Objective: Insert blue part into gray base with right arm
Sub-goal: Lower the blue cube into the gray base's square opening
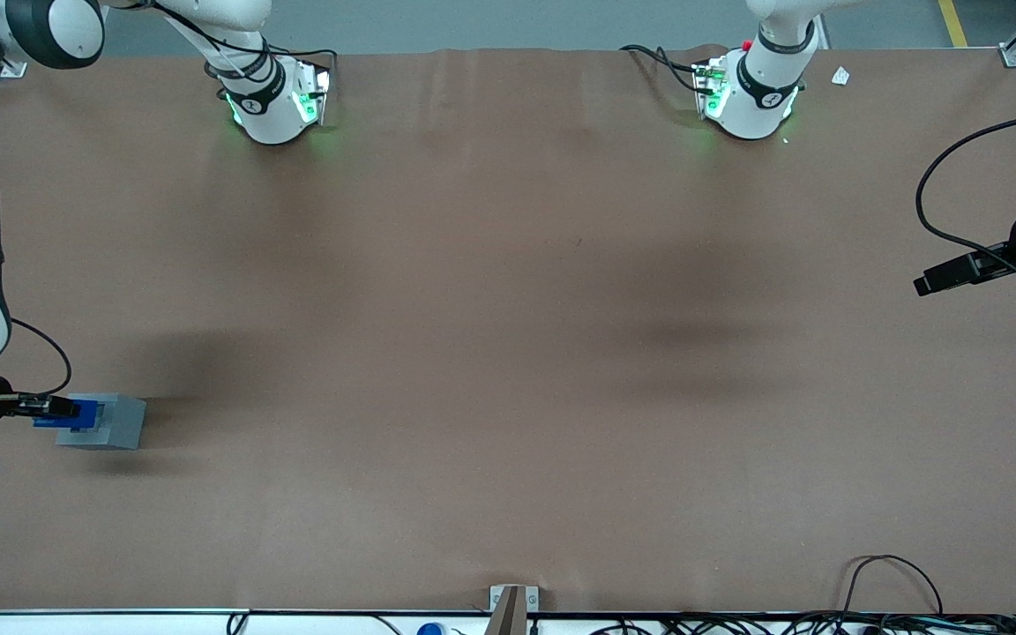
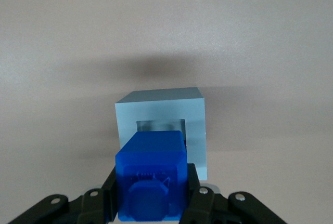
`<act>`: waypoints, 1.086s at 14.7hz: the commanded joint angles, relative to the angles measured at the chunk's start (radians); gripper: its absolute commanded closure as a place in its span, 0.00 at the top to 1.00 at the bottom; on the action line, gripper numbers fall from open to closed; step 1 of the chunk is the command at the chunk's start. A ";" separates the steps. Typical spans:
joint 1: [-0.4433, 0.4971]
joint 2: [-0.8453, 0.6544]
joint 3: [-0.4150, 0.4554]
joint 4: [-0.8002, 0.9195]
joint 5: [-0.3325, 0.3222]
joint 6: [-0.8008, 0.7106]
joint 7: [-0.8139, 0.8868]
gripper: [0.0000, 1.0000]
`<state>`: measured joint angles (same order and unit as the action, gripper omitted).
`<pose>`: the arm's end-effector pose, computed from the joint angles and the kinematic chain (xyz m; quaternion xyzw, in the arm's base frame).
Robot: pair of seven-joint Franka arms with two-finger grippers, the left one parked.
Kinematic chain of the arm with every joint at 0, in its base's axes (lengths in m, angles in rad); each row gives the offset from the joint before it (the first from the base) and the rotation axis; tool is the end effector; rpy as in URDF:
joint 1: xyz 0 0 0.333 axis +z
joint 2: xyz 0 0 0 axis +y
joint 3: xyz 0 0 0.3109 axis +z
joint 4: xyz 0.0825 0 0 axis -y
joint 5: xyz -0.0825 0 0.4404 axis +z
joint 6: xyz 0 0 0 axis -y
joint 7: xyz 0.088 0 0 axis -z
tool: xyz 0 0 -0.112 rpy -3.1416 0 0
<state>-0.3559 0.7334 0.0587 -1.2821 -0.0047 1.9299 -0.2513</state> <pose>0.7435 -0.2380 0.2754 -0.9985 0.0287 0.0358 0.0285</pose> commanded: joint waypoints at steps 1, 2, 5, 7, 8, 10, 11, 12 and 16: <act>-0.017 -0.012 0.016 -0.023 -0.012 -0.005 -0.013 0.01; -0.017 -0.011 0.016 -0.023 -0.011 -0.002 -0.011 0.01; -0.015 -0.002 0.016 -0.023 -0.012 0.006 -0.011 0.01; -0.015 -0.002 0.016 -0.023 -0.014 0.012 -0.011 0.01; -0.014 0.000 0.016 -0.023 -0.014 0.017 -0.013 0.01; -0.012 0.014 0.016 -0.023 -0.015 0.040 -0.013 0.01; -0.012 0.020 0.016 -0.023 -0.015 0.055 -0.013 0.01; -0.012 0.020 0.016 -0.023 -0.015 0.061 -0.013 0.01; -0.011 0.021 0.016 -0.023 -0.015 0.064 -0.014 0.01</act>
<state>-0.3559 0.7520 0.0603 -1.2987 -0.0090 1.9818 -0.2566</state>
